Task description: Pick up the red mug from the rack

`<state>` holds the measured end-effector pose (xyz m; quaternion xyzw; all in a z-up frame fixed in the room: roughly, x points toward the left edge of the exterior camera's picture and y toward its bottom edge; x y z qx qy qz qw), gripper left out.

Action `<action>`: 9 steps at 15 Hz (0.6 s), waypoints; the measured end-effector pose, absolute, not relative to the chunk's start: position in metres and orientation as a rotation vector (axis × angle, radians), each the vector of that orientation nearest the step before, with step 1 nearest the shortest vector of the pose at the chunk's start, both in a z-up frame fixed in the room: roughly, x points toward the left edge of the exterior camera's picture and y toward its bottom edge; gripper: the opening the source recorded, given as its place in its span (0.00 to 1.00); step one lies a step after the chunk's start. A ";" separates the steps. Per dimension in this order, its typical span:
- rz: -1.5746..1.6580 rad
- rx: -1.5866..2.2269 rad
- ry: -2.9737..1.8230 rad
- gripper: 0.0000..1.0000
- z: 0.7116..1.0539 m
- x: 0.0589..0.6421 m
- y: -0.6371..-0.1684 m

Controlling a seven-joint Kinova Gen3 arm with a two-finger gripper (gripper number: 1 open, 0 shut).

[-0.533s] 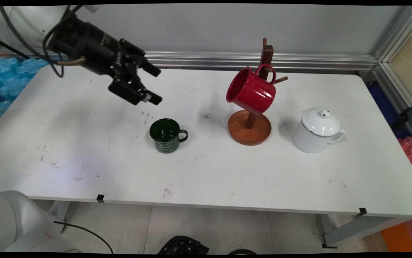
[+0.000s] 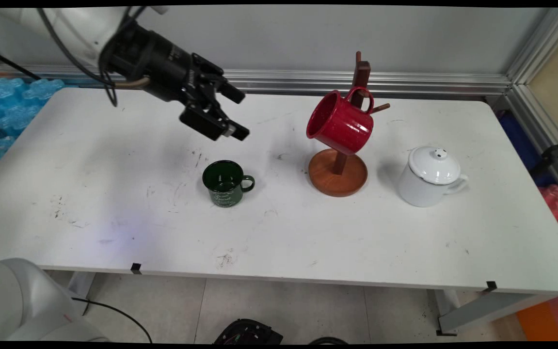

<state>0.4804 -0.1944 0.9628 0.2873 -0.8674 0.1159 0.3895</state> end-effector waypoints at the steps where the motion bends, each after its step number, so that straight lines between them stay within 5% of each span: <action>1: 0.291 0.729 -2.201 1.00 0.961 0.477 -0.196; 9: 0.264 0.724 -2.165 1.00 0.943 0.445 -0.217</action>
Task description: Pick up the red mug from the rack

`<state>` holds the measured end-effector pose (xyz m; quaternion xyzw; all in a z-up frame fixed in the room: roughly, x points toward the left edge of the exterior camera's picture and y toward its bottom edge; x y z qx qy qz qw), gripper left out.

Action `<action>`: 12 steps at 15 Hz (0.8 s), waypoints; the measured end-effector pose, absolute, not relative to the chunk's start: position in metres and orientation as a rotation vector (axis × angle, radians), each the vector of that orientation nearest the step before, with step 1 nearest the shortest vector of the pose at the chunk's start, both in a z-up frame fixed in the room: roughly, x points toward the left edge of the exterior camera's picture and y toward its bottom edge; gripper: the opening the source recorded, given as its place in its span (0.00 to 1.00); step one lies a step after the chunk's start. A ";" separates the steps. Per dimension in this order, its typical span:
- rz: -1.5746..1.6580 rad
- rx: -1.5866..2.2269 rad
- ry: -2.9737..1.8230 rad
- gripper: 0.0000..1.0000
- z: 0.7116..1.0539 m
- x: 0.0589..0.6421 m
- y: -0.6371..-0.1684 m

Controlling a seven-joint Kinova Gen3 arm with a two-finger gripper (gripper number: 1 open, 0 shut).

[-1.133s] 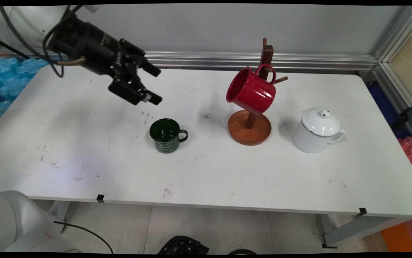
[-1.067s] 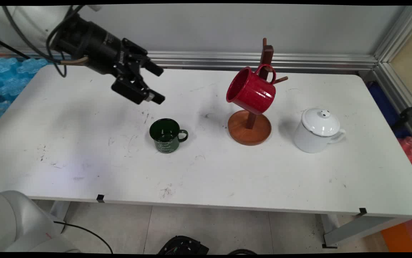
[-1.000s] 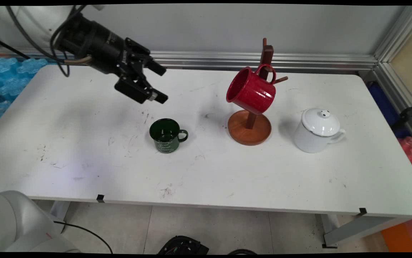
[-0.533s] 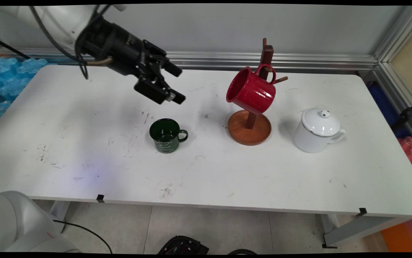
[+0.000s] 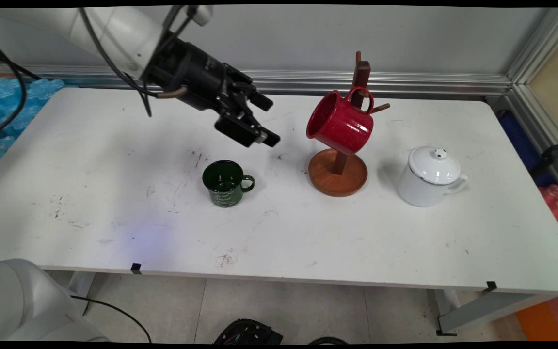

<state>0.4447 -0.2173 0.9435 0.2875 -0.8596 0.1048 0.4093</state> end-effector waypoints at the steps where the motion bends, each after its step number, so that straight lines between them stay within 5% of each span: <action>1: 0.262 0.724 -2.161 1.00 0.941 0.441 -0.220; 12: 0.234 0.726 -2.112 1.00 0.918 0.406 -0.252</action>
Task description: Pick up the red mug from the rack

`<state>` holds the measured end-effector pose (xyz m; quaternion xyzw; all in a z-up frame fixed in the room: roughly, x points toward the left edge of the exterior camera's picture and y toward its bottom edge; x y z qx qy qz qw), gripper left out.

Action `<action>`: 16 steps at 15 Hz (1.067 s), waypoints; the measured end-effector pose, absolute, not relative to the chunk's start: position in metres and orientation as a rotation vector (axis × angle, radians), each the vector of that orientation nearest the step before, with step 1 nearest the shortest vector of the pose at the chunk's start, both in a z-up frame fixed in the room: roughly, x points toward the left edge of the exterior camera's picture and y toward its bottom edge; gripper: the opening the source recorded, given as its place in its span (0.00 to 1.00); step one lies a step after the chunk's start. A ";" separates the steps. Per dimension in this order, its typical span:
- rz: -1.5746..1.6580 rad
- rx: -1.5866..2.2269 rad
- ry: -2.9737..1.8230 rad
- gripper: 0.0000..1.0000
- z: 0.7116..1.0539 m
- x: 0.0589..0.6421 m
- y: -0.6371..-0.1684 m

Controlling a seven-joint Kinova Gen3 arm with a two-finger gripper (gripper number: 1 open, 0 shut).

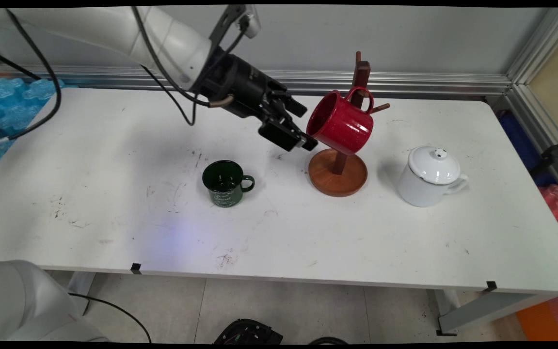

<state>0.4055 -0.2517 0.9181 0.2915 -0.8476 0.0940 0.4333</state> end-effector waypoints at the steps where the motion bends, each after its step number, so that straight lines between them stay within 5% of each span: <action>1: 0.229 0.726 -2.107 1.00 0.916 0.403 -0.254; 16: 0.130 0.691 -2.076 1.00 0.890 0.369 -0.294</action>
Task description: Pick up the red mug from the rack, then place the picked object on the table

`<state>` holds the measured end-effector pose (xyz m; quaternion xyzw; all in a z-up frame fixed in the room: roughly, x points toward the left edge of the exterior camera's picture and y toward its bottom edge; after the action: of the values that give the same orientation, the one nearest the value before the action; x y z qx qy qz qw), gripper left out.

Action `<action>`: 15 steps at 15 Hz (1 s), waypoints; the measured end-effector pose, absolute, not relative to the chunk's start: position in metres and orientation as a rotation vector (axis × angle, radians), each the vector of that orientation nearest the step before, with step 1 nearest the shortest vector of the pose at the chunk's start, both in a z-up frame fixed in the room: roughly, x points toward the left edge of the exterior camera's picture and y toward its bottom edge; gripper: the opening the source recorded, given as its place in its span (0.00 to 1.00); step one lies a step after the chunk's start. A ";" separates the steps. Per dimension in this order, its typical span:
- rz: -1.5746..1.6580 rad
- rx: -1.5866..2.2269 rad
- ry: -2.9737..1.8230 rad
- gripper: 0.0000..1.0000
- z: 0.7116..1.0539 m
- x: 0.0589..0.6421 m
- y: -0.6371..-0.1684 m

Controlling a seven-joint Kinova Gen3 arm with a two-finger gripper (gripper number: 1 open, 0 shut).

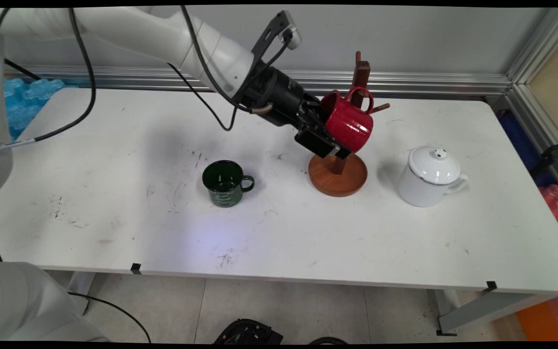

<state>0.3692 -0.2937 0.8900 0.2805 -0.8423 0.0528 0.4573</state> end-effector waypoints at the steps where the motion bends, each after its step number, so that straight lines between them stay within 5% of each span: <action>1: 0.124 0.686 -2.076 1.00 0.889 0.368 -0.296; 4: 0.106 0.673 -2.076 1.00 0.886 0.366 -0.301; 5: 0.100 0.668 -2.076 0.00 0.886 0.366 -0.302; 15: 0.065 0.617 -2.090 0.00 0.886 0.362 -0.305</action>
<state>0.3625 -0.3048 0.8862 0.2511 -0.8501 0.0266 0.4622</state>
